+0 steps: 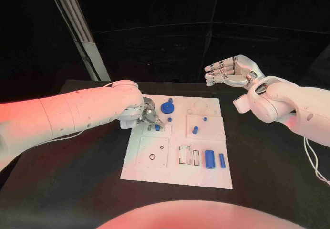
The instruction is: Assemble the parts on the task board
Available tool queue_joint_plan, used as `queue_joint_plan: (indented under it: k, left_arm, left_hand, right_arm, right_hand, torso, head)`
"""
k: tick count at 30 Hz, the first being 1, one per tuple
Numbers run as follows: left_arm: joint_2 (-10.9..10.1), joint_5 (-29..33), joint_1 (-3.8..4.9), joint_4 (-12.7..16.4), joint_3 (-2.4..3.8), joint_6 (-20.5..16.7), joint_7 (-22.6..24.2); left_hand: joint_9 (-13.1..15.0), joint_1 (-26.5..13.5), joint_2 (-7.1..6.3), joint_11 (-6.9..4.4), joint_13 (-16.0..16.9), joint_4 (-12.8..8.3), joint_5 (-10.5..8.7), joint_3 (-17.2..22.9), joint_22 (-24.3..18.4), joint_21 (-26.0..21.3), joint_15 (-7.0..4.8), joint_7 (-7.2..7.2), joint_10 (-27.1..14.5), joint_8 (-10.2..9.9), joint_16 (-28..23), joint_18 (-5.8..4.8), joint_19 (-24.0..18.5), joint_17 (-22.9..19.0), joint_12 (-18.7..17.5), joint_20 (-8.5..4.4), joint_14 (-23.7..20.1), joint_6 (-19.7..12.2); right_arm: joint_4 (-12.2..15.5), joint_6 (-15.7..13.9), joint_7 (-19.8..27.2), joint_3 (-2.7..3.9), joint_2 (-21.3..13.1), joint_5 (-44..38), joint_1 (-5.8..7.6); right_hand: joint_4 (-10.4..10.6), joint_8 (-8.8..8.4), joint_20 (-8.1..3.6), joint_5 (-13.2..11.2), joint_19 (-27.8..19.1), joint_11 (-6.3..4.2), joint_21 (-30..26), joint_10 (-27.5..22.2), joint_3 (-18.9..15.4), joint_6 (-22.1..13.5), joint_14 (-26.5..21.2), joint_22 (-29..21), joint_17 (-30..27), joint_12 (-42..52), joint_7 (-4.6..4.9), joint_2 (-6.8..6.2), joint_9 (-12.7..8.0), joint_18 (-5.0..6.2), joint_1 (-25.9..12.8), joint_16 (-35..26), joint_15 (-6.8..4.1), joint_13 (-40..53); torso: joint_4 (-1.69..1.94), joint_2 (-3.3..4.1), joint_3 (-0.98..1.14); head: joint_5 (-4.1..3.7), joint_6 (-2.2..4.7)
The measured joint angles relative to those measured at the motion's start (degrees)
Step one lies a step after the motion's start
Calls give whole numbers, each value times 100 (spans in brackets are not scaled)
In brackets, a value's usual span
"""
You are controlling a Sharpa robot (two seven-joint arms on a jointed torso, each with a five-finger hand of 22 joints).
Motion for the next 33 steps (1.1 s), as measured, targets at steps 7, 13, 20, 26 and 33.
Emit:
queue_joint_plan:
  k: [7,13,20,26,33]
  left_arm:
    - [4,0,0,-53,0,9,-7]
    - [-19,1,0,-54,1,0,-7]
    - [-198,14,10,123,10,-88,34]
    - [-416,150,70,341,154,-236,131]
    - [-588,338,191,422,336,-338,230]
  left_hand:
    - [-15,-22,82,0,13,183,0,-378,14,0,0,20,0,-26,0,0,0,0,18,0,0,22]
    - [-16,-22,82,1,33,354,-27,-764,24,0,-2,20,-1,-49,0,0,0,0,23,1,-2,22]
    - [-25,61,80,63,-92,483,-153,-1154,-116,-93,-20,37,-68,-77,0,0,-1,0,-26,1,-21,5]
    - [-34,246,136,105,-358,503,-153,-1402,-398,-315,-20,112,-270,-122,0,1,-107,0,-210,25,-21,-136]
    - [-185,590,251,232,-755,490,-153,-1691,-681,-556,51,254,-580,-385,0,0,-237,0,-470,114,-13,-508]
  right_arm:
    - [-4,-35,-37,0,1,-25,0]
    - [-11,-59,-57,0,3,-41,0]
    - [-37,-67,-66,0,17,-51,0]
    - [-68,-68,-71,0,39,-58,0]
    - [-118,-66,-73,0,59,-62,0]
  right_hand:
    - [-47,0,40,0,-40,29,-102,-72,-47,-68,-134,0,-78,0,-26,21,0,0,-68,0,31,0]
    - [-63,0,57,0,-57,30,-131,-112,-63,-68,-152,0,-97,0,-26,21,1,0,-68,1,49,0]
    - [-63,0,60,0,-60,30,-154,-112,-63,-67,-172,1,-108,0,-26,50,1,-1,-97,23,29,0]
    - [-79,0,60,0,-60,30,-154,-112,-79,-85,-172,1,-108,0,-43,28,1,-1,-119,23,29,0]
    - [-79,0,60,0,-60,52,-154,-133,-79,-85,-192,1,-114,0,-44,28,1,0,-119,23,49,0]
  torso:
    - [16,-2,3]
    - [29,-1,7]
    - [50,1,8]
    - [59,2,10]
    - [69,7,10]
  head:
    - [-15,15]
    - [-21,24]
    - [-37,30]
    - [-45,49]
    - [-57,64]
